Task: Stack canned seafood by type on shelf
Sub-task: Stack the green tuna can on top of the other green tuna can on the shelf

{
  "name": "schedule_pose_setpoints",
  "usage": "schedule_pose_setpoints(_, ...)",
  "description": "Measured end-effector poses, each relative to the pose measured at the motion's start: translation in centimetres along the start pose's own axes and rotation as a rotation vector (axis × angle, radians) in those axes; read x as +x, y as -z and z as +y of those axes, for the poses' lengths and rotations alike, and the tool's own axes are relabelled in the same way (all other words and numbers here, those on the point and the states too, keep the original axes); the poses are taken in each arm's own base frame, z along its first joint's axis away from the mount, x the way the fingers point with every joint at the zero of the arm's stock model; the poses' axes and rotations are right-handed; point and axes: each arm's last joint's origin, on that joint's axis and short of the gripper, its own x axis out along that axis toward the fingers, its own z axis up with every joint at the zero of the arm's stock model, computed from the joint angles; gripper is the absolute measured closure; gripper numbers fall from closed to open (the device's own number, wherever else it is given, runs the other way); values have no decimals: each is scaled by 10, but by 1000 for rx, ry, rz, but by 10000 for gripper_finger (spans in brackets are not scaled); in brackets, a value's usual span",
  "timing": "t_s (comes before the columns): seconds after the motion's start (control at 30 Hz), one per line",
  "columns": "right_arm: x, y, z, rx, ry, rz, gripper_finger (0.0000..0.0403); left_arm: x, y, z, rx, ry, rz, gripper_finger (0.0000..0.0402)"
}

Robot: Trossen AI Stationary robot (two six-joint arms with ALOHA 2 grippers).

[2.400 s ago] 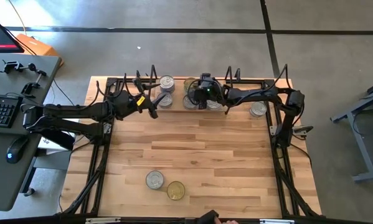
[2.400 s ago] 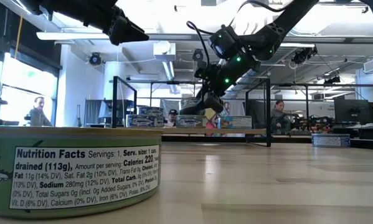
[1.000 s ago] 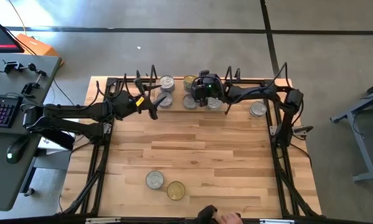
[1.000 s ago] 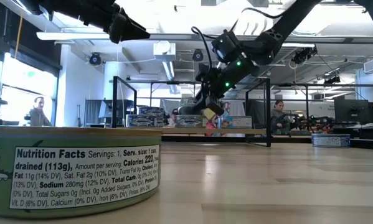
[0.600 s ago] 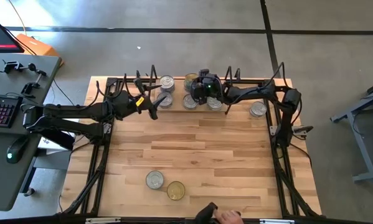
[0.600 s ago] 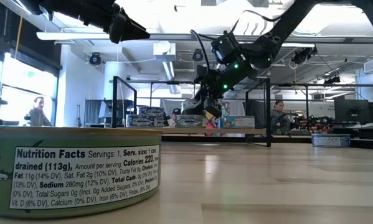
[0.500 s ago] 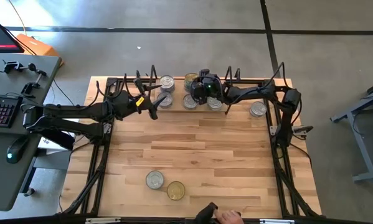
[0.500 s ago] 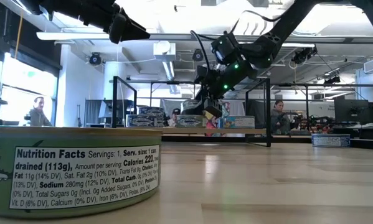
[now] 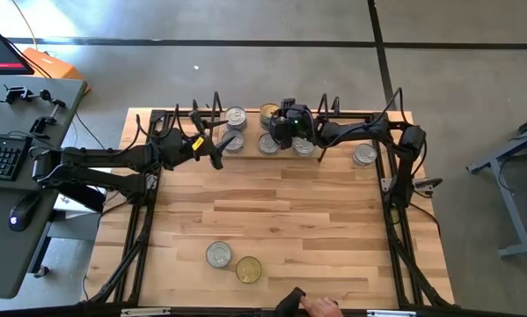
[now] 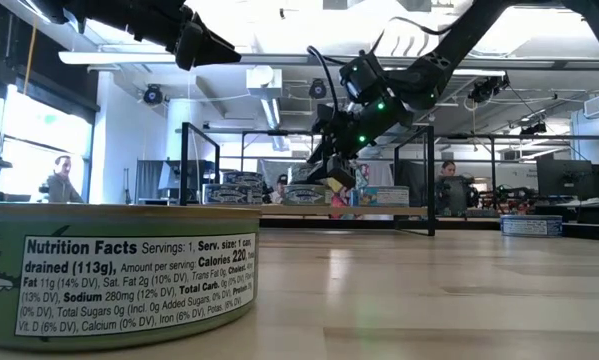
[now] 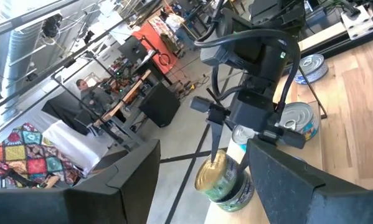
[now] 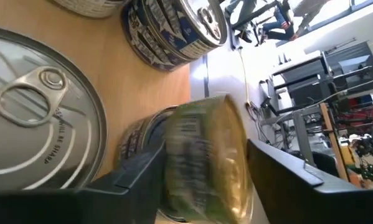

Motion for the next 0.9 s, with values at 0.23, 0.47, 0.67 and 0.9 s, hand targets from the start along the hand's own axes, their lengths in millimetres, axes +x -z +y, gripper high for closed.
schedule_pose_setpoints(0.23,-8,-5,-4,-5,-13,0,142,0,0,0,0,1,0,170)
schedule_pose_setpoints(0.47,-45,-32,-18,169,-19,-63,141,0,0,0,0,5,3,170)
schedule_pose_setpoints(0.67,-81,-60,-10,422,-228,-211,141,-1,-1,-3,-27,29,-13,170)
schedule_pose_setpoints(0.9,-102,-88,51,536,-477,-266,141,-2,-3,-9,-171,197,-94,170)
